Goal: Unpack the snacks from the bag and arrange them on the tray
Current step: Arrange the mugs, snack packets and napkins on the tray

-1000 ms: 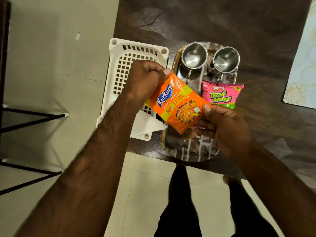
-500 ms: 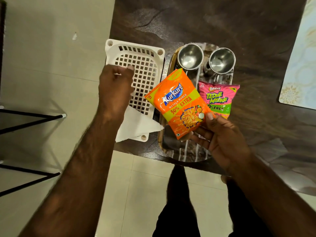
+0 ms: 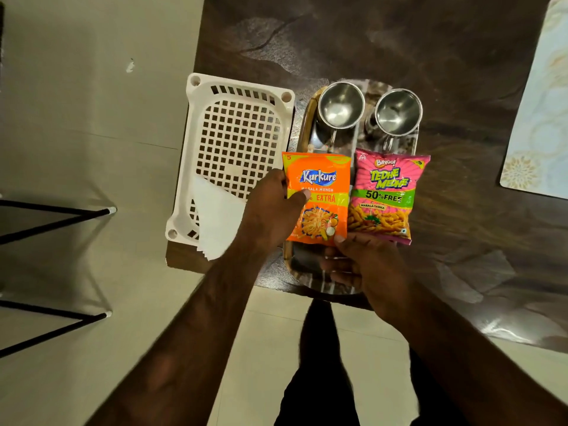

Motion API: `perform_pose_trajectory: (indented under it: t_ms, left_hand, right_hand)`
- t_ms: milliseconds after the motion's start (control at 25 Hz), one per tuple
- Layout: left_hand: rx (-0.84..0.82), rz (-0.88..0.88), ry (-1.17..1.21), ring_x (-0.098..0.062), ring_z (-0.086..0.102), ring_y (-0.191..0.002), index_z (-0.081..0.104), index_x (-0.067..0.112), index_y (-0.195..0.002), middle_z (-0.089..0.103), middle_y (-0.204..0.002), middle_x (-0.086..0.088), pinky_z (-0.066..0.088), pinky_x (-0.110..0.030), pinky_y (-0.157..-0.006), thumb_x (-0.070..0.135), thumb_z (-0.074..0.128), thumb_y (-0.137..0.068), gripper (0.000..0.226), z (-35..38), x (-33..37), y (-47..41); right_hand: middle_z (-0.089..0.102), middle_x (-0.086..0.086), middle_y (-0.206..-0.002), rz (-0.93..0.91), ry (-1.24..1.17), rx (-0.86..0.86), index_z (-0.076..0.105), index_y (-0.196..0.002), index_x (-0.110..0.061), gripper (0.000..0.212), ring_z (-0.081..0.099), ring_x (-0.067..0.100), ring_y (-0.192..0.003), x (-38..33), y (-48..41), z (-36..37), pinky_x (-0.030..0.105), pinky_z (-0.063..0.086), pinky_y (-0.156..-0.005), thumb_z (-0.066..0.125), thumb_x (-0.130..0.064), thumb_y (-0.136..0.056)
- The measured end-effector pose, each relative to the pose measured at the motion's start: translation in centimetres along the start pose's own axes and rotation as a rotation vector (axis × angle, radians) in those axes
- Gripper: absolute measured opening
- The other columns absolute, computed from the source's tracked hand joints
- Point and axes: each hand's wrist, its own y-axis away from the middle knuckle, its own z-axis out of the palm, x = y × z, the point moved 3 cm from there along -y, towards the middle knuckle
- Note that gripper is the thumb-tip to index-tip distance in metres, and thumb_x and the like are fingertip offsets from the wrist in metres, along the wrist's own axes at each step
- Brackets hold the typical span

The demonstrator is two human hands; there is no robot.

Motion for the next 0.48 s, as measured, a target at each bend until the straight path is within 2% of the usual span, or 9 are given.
perform_pose_trajectory:
  t_ms: [200, 400, 480]
  left_hand:
    - [0.046, 0.038, -0.098, -0.022, 0.066, -0.102, 0.06, 0.013, -0.116, 0.069, -0.113, -0.003, 0.054, -0.044, -0.092, 0.03, 0.068, -0.092, 0.03, 1.0, 1.0, -1.6]
    - [0.124, 0.085, -0.143, -0.025, 0.063, -0.101, 0.058, 0.014, -0.114, 0.063, -0.113, -0.006, 0.053, -0.046, -0.09, 0.035, 0.071, -0.088, 0.036, 1.5, 1.4, -2.2]
    - [0.146, 0.098, -0.125, -0.026, 0.063, -0.101, 0.057, 0.012, -0.113, 0.062, -0.113, -0.007, 0.054, -0.047, -0.088, 0.034, 0.071, -0.088, 0.036, 1.5, 1.3, -2.3]
  right_hand:
    - [0.079, 0.008, -0.093, 0.08, -0.11, 0.029, 0.073, -0.098, -0.009, 0.018, 0.078, 0.02, -0.08, 0.1, -0.2, 0.5, 0.027, 0.059, -0.058, 0.055, -0.009, -0.1]
    - [0.078, 0.012, -0.11, 0.117, -0.359, 0.029, 0.069, -0.112, -0.003, 0.021, 0.078, 0.023, -0.094, 0.1, 0.0, 1.1, 0.027, 0.06, -0.063, 0.055, 0.0, -0.095]
    - [0.078, 0.012, -0.11, 0.126, -0.373, 0.034, 0.066, -0.114, -0.005, 0.022, 0.078, 0.024, -0.093, 0.1, 0.3, 1.4, 0.028, 0.061, -0.063, 0.054, 0.0, -0.096]
